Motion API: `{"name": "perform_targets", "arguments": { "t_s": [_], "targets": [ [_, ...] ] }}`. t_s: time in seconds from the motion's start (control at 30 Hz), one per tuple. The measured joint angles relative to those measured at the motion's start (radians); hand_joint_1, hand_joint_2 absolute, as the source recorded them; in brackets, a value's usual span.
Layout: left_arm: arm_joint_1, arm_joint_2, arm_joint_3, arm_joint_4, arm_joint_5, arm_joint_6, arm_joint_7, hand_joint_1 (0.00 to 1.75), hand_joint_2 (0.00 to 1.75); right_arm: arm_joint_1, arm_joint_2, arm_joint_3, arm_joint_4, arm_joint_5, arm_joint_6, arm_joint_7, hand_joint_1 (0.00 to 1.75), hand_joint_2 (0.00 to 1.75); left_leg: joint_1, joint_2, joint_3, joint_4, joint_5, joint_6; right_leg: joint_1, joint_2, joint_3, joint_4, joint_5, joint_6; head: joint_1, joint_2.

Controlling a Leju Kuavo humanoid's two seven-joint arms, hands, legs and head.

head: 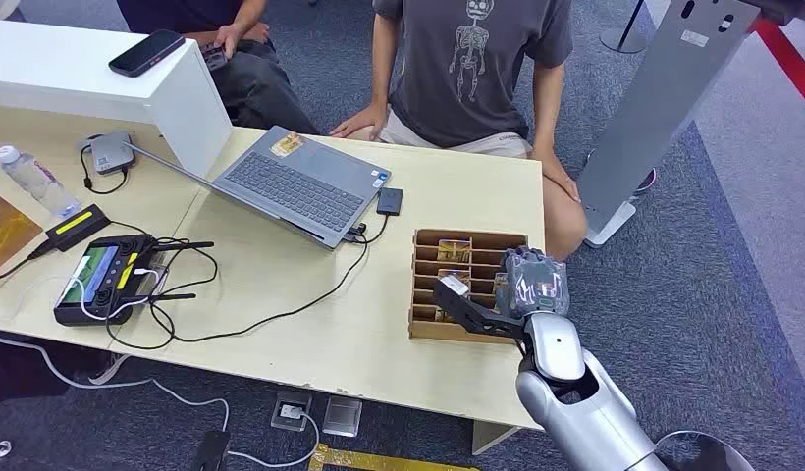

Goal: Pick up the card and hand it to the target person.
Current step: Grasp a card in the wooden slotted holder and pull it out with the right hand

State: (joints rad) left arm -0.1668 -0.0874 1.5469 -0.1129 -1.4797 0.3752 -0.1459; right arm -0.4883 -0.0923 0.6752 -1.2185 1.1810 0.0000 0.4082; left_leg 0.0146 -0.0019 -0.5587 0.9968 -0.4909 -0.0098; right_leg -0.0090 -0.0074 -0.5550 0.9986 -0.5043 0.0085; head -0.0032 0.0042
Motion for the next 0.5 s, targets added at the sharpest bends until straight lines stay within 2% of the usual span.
{"name": "perform_targets", "arguments": {
  "t_s": [0.07,0.2,0.5],
  "targets": [
    [0.000,0.000,0.000,0.000,0.000,0.000,0.001,0.00,0.00,0.000,0.001,0.000,0.002,0.000,0.000,0.000,0.99,1.75,0.000,0.000,0.000,0.000,0.000,0.000,0.000,0.000,0.000,0.000,0.000,0.000,0.000,0.000],
    [0.000,0.000,0.000,0.000,0.001,0.002,0.002,0.00,0.00,-0.001,0.004,0.002,0.008,0.000,0.000,0.000,1.30,1.75,0.000,0.000,0.000,0.000,0.000,0.000,0.000,0.000,0.000,0.000,0.000,0.000,0.000,0.000],
    [0.000,0.000,0.000,0.000,0.003,0.002,0.004,0.00,0.00,-0.004,0.007,0.007,0.011,0.000,0.001,0.000,1.33,1.75,0.000,0.000,0.000,0.000,0.000,0.000,0.000,0.000,0.000,0.000,0.000,0.000,0.000,0.000]
  ]
}}
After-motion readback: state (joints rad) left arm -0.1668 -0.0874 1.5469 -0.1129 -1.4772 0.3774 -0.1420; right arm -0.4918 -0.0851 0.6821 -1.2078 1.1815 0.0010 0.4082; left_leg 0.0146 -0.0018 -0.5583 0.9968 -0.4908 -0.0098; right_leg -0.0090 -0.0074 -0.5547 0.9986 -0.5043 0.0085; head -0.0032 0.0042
